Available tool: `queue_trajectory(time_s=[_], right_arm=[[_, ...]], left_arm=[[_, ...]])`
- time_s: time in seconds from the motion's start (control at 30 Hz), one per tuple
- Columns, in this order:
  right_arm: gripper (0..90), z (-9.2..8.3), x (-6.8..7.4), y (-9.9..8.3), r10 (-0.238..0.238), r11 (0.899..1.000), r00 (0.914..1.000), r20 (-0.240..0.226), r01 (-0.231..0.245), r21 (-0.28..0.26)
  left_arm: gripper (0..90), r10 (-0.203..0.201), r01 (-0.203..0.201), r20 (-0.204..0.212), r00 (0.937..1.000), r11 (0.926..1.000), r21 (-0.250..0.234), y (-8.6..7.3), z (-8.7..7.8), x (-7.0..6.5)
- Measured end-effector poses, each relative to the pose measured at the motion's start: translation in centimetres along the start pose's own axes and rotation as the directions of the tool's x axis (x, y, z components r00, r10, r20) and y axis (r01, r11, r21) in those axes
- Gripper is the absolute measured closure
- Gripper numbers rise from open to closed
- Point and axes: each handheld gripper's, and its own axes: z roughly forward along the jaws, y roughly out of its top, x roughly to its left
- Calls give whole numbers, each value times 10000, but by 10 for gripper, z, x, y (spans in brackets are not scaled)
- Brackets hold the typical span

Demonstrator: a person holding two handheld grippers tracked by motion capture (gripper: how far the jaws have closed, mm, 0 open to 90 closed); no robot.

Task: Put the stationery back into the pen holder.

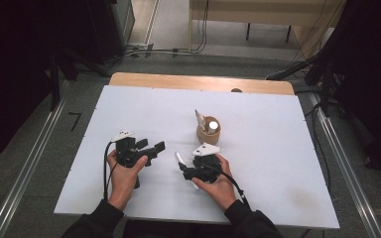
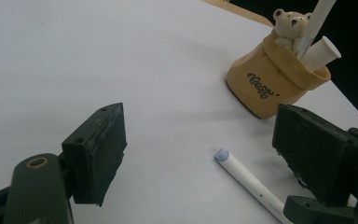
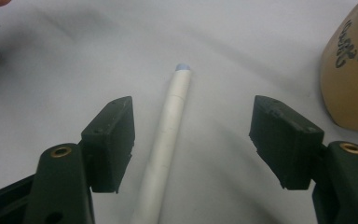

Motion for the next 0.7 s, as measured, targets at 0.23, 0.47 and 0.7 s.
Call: queue_trajectory(time_s=[0.23, 0.47, 0.7], right_arm=[[345, 5, 3, 0, -180, 9998, 9998, 55, 179, 118], [387, 8, 6, -1, -362, 9992, 9991, 236, 358, 201], [442, 13, 11, -2, -637, 9974, 9976, 269, 628, 357]], left_arm=[[184, -35, 35, 13, 10000, 10000, -20, 0, 0, 0], [184, -1, 1, 9, 10000, 10000, 52, 0, 1, 0], [184, -33, 33, -8, 10000, 10000, 40, 0, 1, 1]])
